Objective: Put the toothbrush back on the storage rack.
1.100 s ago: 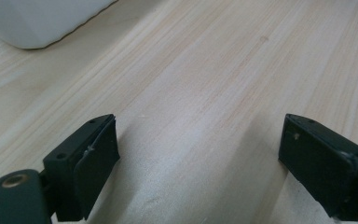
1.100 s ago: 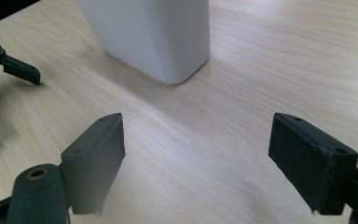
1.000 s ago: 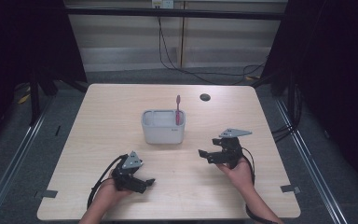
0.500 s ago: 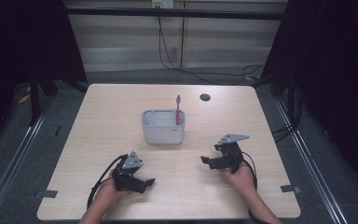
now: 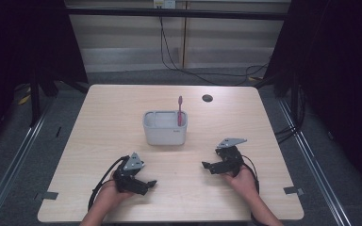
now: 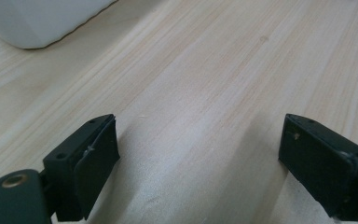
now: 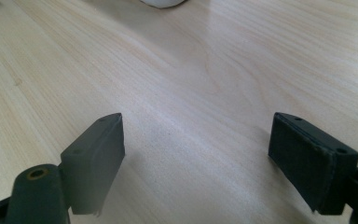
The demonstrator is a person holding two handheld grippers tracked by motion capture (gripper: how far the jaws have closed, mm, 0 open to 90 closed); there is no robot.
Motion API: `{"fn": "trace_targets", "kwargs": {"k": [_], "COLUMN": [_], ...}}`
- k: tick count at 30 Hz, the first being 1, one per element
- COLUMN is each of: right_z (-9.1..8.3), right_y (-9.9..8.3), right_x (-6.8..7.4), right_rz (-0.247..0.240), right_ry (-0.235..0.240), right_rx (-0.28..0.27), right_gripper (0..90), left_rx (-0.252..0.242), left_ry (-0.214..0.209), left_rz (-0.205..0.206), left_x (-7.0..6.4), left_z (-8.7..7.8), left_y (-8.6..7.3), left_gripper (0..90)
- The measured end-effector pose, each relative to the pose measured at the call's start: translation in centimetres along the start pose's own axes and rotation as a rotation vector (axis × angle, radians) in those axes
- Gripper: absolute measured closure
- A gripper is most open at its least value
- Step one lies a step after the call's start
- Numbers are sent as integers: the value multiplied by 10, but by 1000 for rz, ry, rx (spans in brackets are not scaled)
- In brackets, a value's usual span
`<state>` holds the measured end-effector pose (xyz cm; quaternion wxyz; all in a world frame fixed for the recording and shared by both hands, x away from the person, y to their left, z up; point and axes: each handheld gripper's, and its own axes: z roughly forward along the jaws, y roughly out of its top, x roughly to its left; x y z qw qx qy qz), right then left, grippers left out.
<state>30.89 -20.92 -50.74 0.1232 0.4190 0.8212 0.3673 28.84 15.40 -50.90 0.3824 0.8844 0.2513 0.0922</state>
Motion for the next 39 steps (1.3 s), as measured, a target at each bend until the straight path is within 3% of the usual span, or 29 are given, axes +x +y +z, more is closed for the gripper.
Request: {"fn": "trace_targets", "kwargs": {"k": [9,39], "right_z": [2,3], "right_y": [-4,-4], "right_x": [3,2], "right_rz": [-76,-83], "right_ry": [-25,-22], "right_rx": [-17,-18], "right_gripper": [162,157], "left_rx": [2,4], "left_ry": [0,0], "left_rz": [2,3], "left_x": [0,0], "left_z": [0,0], "left_y": [0,0], "left_gripper": [115,115]}}
